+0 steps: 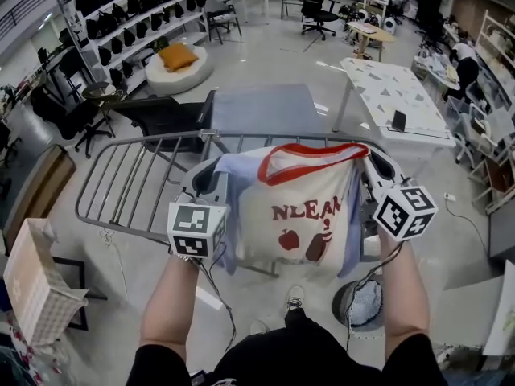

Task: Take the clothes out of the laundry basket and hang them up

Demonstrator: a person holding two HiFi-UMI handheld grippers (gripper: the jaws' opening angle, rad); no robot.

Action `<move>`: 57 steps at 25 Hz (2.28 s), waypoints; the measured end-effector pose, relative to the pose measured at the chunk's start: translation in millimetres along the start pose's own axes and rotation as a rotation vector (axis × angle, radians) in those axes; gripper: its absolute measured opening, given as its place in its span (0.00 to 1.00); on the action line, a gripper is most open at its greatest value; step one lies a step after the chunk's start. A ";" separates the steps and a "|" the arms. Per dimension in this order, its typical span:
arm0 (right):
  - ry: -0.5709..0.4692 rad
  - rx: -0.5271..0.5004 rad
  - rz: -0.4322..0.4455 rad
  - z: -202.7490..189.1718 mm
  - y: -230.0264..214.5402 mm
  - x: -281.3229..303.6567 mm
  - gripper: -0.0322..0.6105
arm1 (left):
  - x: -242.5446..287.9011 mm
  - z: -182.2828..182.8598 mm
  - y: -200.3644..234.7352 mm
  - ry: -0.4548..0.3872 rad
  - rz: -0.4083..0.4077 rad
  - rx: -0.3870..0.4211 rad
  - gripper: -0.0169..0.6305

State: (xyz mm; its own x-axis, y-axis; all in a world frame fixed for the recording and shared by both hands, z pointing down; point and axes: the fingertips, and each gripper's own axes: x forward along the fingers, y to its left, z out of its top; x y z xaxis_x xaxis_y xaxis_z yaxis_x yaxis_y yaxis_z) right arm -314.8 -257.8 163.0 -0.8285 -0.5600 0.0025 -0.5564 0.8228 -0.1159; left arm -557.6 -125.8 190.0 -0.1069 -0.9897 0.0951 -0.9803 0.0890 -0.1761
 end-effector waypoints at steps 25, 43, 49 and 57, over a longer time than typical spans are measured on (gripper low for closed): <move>0.084 0.047 0.053 -32.2 -107.5 135.3 0.07 | 154.1 -25.8 23.2 0.094 0.060 -0.015 0.05; 0.192 0.004 -0.107 -88.5 -135.5 202.8 0.07 | 253.2 -86.8 51.3 0.163 -0.081 0.001 0.05; 0.301 0.006 -0.135 -143.7 -154.9 217.0 0.07 | 278.5 -148.2 44.4 0.255 -0.094 -0.002 0.05; 0.408 0.004 -0.140 -197.6 -166.3 232.5 0.07 | 294.9 -196.1 37.3 0.341 -0.113 -0.004 0.05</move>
State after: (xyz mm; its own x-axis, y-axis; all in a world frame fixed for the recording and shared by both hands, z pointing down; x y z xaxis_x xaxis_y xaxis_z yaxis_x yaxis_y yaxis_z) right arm -427.3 -505.6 379.1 -0.7023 -0.5811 0.4112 -0.6659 0.7405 -0.0907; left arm -658.3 -392.4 403.7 -0.0460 -0.8993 0.4350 -0.9897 -0.0180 -0.1417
